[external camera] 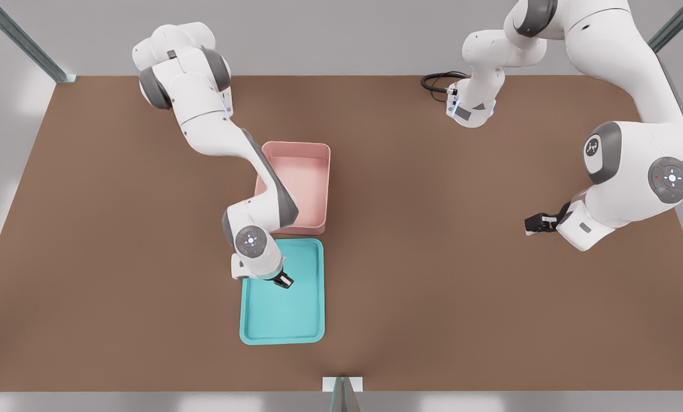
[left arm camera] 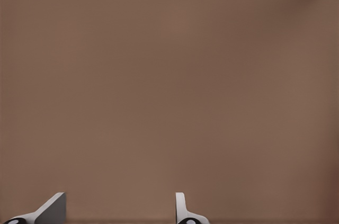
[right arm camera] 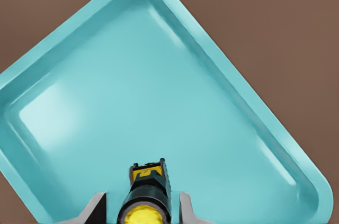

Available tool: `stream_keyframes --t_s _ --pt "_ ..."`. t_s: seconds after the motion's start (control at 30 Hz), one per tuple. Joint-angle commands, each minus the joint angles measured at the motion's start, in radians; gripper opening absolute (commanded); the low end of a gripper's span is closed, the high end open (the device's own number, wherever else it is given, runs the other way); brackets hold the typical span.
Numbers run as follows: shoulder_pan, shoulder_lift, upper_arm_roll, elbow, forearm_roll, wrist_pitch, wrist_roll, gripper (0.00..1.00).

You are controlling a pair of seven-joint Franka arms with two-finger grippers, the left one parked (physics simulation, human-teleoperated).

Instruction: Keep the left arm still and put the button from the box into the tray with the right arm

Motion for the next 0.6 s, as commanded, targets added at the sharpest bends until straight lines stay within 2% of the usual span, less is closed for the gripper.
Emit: stream_keyframes --t_s 0.0,0.07,0.1,0.13,0.17,0.2,0.23,0.3,0.33,0.57 --pt "0.000 0.000 0.000 0.001 -0.004 0.001 0.004 1.00" --pt "-0.003 -0.035 -0.008 0.001 -0.004 -0.016 -0.002 1.00" --pt "-0.035 -0.093 -0.019 0.007 -0.007 -0.186 -0.128 1.00" --pt "-0.095 -0.199 -0.008 0.022 -0.001 -0.256 -0.329 1.00" --pt "-0.157 -0.247 -0.014 -0.056 0.018 -0.256 -0.580 1.00" --pt "-0.177 -0.317 -0.107 -0.162 0.074 -0.256 -0.820 1.00" --pt "-0.177 -0.373 -0.177 -0.255 0.108 -0.256 -0.912 1.00" --pt "-0.224 -0.469 -0.221 -0.320 0.104 -0.328 -0.979 1.00" --pt "-0.276 -0.480 -0.221 -0.277 0.099 -0.417 -1.026 1.00" --pt "-0.283 -0.492 -0.243 -0.272 0.084 -0.447 -1.030 1.00"
